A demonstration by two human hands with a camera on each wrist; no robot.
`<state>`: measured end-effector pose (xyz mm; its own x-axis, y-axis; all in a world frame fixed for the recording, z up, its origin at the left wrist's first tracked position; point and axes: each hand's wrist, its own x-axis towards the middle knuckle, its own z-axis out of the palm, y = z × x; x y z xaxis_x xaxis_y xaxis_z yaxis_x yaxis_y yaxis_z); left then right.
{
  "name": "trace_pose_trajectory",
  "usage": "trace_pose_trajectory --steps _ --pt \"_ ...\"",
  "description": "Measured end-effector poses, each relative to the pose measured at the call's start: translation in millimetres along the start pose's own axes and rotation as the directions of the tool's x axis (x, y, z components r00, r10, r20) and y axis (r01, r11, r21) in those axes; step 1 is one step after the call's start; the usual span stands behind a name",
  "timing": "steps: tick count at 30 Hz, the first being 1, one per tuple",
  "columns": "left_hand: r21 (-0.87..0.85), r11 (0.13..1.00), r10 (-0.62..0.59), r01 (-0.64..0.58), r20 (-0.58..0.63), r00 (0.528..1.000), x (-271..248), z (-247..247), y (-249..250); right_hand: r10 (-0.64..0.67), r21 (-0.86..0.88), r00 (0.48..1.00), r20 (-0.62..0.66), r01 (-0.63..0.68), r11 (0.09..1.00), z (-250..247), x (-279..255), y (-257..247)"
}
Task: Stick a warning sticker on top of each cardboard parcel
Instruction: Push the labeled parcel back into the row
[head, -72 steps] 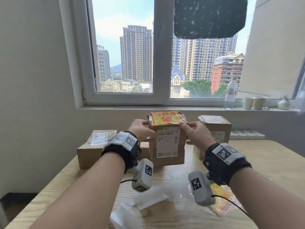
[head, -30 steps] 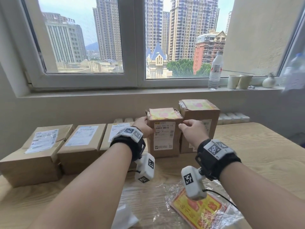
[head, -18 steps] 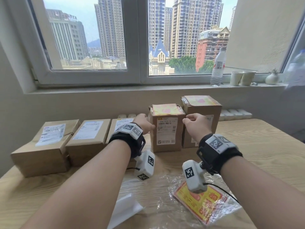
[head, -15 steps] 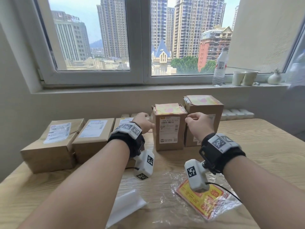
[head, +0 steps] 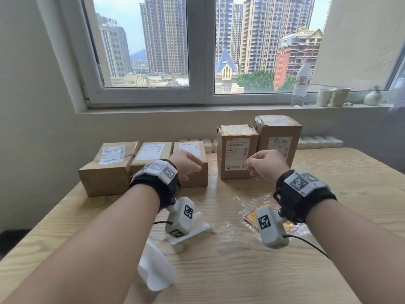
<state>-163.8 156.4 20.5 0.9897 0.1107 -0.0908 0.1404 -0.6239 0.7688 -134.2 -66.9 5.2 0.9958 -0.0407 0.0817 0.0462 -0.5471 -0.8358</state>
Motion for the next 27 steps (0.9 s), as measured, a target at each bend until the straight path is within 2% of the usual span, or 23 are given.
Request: trace_pose_trajectory --steps 10,14,17,21,27 --pt "0.091 0.992 -0.088 0.091 -0.040 0.995 -62.5 -18.8 -42.0 0.014 -0.095 0.980 0.197 0.005 0.995 32.9 -51.4 -0.6" --pt "-0.024 0.994 -0.104 0.104 -0.018 0.994 -75.0 -9.1 -47.4 -0.051 -0.247 0.993 0.104 0.075 0.966 38.2 -62.9 2.7" --pt "-0.109 0.989 -0.099 0.102 0.033 0.995 -77.7 8.5 -40.8 -0.017 -0.348 0.994 0.112 0.055 0.936 34.2 -68.6 12.6" --pt "-0.154 0.985 -0.065 0.082 0.112 0.992 -74.7 33.5 -27.9 0.057 -0.364 0.978 0.202 0.021 0.931 27.3 -76.7 27.0" --pt "-0.160 0.985 -0.040 0.064 0.154 0.987 -63.3 56.1 -17.8 0.070 -0.330 0.982 0.176 -0.008 0.944 20.2 -76.3 33.0"
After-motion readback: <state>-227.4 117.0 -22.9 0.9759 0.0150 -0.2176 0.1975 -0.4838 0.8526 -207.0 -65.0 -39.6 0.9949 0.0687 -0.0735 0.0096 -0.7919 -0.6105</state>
